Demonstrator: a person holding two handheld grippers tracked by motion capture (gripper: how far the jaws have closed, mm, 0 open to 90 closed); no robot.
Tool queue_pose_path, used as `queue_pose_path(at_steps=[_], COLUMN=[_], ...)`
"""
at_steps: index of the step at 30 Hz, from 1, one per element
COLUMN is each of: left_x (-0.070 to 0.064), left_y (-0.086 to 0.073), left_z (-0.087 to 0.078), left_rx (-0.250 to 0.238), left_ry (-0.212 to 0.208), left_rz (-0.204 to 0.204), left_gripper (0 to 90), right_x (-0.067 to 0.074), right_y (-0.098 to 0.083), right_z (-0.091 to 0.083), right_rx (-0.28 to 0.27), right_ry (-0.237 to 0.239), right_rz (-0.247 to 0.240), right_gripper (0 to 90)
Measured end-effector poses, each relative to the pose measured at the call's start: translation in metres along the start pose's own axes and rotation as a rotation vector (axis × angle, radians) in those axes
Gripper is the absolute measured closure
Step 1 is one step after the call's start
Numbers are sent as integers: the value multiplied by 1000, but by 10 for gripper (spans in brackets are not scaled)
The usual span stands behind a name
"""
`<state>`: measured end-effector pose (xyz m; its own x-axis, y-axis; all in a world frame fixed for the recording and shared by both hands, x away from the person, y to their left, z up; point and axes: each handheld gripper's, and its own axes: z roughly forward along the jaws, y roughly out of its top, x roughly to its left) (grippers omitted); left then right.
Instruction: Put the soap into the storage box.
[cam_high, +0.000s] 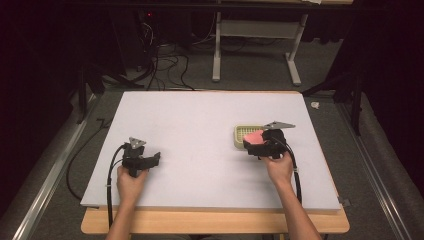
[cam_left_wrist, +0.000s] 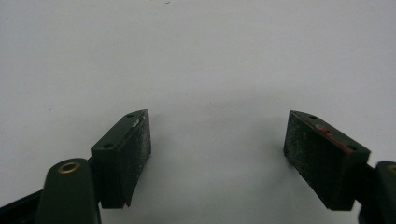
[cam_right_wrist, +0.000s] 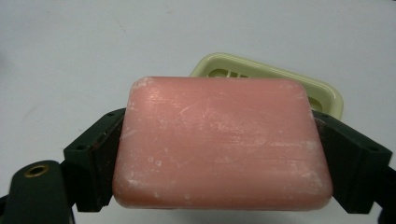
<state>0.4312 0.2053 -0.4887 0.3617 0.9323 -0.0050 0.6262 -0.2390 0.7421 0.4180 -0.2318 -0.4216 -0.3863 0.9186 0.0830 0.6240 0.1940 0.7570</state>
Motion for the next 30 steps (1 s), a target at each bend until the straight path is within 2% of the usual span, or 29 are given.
queue_pose_path(at_steps=[6,11,15,30], left_x=[0,0,0,1], left_y=[0,0,0,0], left_z=[0,0,0,0], left_rx=[0,0,2,2], left_ry=[-1,-2,-4,-4], left_rz=[0,-1,-2,-2], left_gripper=[236,236,236,236], right_x=[-2,-1,-1,-5], right_y=[6,13,17,24], right_z=[5,15,19,38], right_rx=[8,39,43,98], right_ry=[-5,-30,-39,-67], right_rz=[10,9,10,57], right_gripper=[136,136,136,135])
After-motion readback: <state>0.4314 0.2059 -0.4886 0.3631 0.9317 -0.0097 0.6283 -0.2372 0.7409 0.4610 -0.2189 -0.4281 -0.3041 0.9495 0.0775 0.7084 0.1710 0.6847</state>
